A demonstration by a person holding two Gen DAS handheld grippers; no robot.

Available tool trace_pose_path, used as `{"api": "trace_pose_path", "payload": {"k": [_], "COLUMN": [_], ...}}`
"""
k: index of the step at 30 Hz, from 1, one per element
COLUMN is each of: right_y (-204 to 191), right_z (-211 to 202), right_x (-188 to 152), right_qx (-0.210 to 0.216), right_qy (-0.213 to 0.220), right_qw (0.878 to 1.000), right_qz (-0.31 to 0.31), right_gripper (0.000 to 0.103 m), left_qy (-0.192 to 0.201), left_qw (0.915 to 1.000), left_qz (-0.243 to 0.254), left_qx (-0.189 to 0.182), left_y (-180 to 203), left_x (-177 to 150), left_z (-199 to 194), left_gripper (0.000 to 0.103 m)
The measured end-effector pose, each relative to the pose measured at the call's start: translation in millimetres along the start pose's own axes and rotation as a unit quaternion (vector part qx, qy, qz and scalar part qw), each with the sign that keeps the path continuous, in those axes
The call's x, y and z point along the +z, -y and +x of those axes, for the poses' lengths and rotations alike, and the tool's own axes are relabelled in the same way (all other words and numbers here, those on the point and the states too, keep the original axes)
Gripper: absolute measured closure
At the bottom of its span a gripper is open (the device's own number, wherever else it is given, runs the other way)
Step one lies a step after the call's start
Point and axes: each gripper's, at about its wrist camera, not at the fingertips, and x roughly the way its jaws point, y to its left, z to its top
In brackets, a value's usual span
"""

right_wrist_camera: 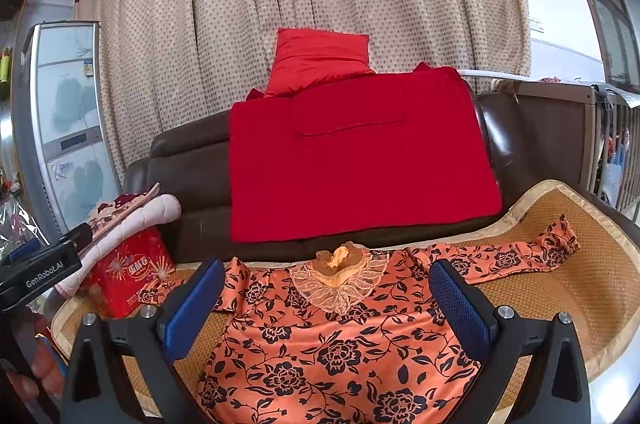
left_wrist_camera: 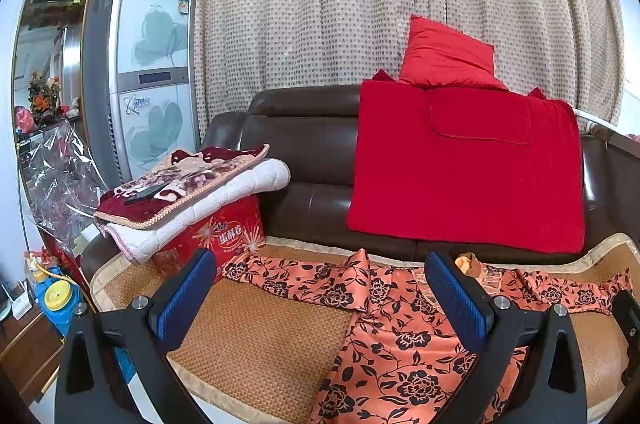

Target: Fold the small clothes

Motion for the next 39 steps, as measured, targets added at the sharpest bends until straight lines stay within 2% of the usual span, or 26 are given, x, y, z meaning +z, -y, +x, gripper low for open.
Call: {"api": "trace_pose_path", "payload": {"k": [13, 18, 21, 26, 27, 31, 35, 39], "right_y": [3, 5, 7, 13, 16, 30, 53, 100], "right_z": [18, 29, 38, 59, 62, 81, 104, 141], "right_x": [0, 3, 5, 6, 5, 2, -5, -15], "right_qx": [-0.003, -0.002, 0.0, -0.002, -0.001, -0.005, -0.015, -0.009], "right_qy": [0.0, 0.006, 0.001, -0.01, -0.014, -0.028, -0.05, -0.069], "right_qw": [1.0, 1.0, 1.0, 1.0, 1.0, 0.999, 0.997, 0.992], "right_qz": [-0.006, -0.003, 0.008, 0.013, 0.017, 0.031, 0.052, 0.103], "right_gripper": [0.0, 0.0, 0.0, 0.0, 0.0, 0.0, 0.0, 0.0], "left_qy": [-0.017, -0.035, -0.034, -0.049, -0.062, -0.068, -0.077, -0.134], "left_qw": [0.9998, 0.9993, 0.9993, 0.9986, 0.9977, 0.9972, 0.9963, 0.9886], "left_qz": [0.009, 0.008, 0.014, 0.02, 0.024, 0.033, 0.038, 0.033], "left_qx": [0.003, 0.002, 0.005, 0.007, 0.008, 0.007, -0.007, -0.061], "left_y": [10, 15, 19, 27, 30, 43, 63, 95], "left_x": [-1, -2, -2, -1, -1, -3, -8, -25], "left_z": [19, 31, 41, 58, 61, 80, 106, 165], "left_gripper": [0.0, 0.0, 0.0, 0.0, 0.0, 0.0, 0.0, 0.0]}}
